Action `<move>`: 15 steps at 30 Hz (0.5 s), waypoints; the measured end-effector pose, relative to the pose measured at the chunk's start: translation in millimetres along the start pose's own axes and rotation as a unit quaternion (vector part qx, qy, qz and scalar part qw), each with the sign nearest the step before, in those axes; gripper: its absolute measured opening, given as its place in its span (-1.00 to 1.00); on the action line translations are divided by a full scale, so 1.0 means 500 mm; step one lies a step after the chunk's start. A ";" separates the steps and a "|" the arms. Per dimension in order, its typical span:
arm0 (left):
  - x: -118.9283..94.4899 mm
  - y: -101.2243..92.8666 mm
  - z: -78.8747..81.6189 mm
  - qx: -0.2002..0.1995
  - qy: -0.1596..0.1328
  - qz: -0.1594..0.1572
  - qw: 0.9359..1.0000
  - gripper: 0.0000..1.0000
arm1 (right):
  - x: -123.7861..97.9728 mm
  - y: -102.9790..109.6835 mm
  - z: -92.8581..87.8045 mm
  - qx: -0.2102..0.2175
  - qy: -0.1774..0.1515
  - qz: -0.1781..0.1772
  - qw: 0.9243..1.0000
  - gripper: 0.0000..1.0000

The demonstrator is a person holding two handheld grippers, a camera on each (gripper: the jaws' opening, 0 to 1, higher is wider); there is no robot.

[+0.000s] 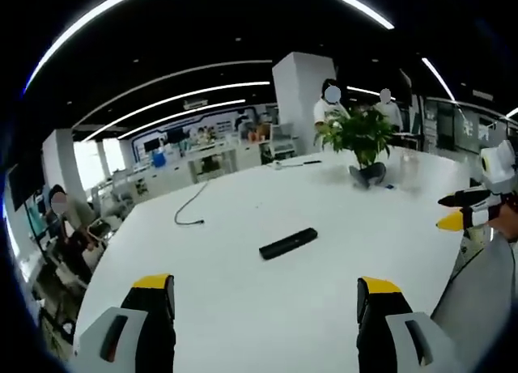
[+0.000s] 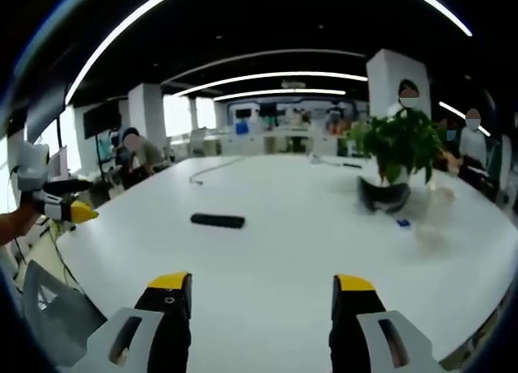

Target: Press the specified remote control buttons in sequence, fully releasing each button before pressing the next.

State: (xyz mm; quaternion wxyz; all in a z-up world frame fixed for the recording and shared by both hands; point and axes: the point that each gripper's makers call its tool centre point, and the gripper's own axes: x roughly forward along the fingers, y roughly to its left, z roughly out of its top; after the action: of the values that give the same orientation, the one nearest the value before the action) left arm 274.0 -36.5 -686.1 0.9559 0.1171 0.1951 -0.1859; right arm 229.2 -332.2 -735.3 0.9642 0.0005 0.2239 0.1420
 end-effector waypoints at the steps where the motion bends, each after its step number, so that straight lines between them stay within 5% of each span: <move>1: 0.005 -0.001 0.005 0.004 0.002 -0.004 1.000 0.93 | 0.000 -0.001 -0.001 0.001 0.001 0.000 1.000 0.37; 15: 0.095 -0.026 0.078 0.071 -0.002 -0.058 0.996 0.90 | 0.004 -0.002 -0.009 0.000 0.013 -0.002 1.000 0.34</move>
State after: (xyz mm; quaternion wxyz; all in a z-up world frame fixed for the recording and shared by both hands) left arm 322.5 -74.6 -672.9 0.9331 0.1729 0.1857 -0.2548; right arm 229.4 -333.0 -740.1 0.9614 -0.0015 0.2367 0.1404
